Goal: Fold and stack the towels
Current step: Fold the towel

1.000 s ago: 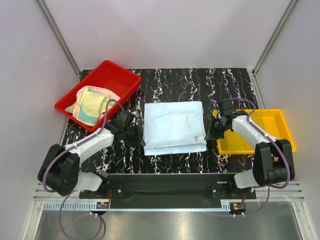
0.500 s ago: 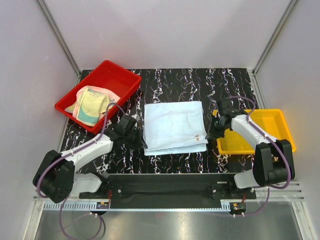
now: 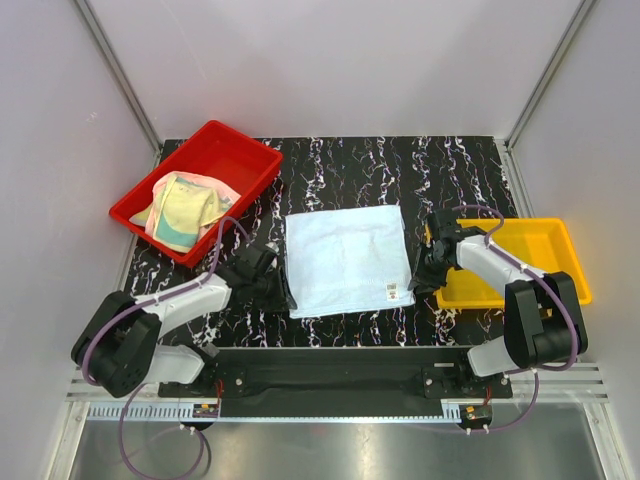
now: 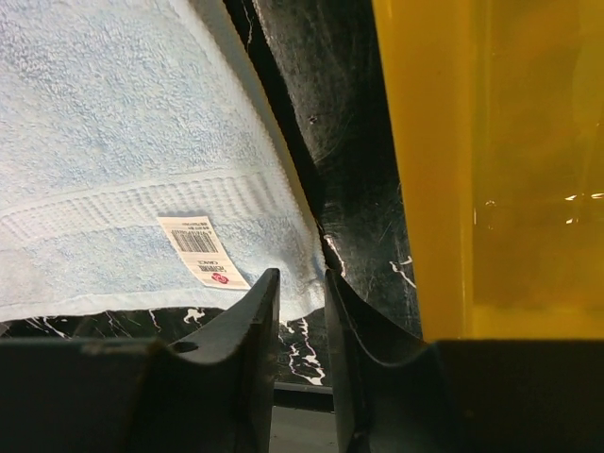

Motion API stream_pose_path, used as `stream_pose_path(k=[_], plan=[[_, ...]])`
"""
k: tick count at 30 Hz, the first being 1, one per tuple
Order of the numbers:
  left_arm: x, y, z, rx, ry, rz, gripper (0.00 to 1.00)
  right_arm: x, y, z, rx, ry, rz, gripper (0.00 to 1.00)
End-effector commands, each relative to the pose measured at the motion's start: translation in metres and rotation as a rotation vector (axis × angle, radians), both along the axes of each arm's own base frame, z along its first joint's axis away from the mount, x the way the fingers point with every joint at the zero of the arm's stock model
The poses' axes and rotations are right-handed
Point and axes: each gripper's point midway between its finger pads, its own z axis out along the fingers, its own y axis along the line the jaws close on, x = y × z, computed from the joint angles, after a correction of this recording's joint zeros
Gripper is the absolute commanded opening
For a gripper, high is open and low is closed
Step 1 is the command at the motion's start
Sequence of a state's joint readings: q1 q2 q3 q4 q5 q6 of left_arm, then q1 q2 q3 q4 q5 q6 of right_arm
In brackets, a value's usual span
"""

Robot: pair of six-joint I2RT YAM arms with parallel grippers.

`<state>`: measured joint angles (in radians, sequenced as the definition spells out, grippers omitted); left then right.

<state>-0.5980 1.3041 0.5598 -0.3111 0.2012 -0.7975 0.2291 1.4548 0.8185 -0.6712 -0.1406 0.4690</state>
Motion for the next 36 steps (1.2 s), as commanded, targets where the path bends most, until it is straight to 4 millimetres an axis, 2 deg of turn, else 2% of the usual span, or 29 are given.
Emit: stream_pose_path(k=[1, 6, 10, 17, 19, 23, 24, 25, 27, 36], plan=[[0.005, 0.000, 0.008, -0.012, -0.055, 0.007, 0.37, 0.010, 0.004, 0.012, -0.016, -0.049, 0.003, 0.33], [0.004, 0.004, 0.004, 0.014, -0.042, 0.012, 0.41, 0.001, 0.008, 0.005, -0.041, -0.019, 0.031, 0.36], [0.003, 0.003, 0.000, 0.011, -0.036, 0.018, 0.41, -0.007, 0.003, -0.005, -0.088, 0.014, 0.018, 0.36], [0.001, 0.009, -0.006, 0.050, -0.015, 0.027, 0.40, -0.007, -0.012, -0.008, -0.196, 0.026, -0.023, 0.31], [-0.001, 0.011, -0.011, 0.061, -0.003, 0.027, 0.37, -0.007, -0.010, -0.008, -0.197, 0.027, -0.027, 0.32], [0.000, 0.008, -0.014, 0.054, 0.009, 0.022, 0.25, -0.015, 0.000, -0.014, -0.167, 0.038, -0.013, 0.35], [0.000, 0.006, -0.014, 0.049, 0.011, 0.022, 0.21, -0.014, 0.002, -0.015, -0.159, 0.034, -0.008, 0.36], [0.000, 0.007, -0.016, 0.054, 0.019, 0.022, 0.11, -0.016, 0.004, -0.015, -0.156, 0.037, -0.007, 0.36], [-0.002, 0.008, -0.018, 0.066, 0.029, 0.021, 0.02, -0.018, 0.006, -0.015, -0.158, 0.040, 0.001, 0.38], [-0.002, 0.040, -0.018, 0.215, 0.001, 0.078, 0.00, -0.029, 0.003, -0.015, -0.153, 0.038, -0.038, 0.36]])
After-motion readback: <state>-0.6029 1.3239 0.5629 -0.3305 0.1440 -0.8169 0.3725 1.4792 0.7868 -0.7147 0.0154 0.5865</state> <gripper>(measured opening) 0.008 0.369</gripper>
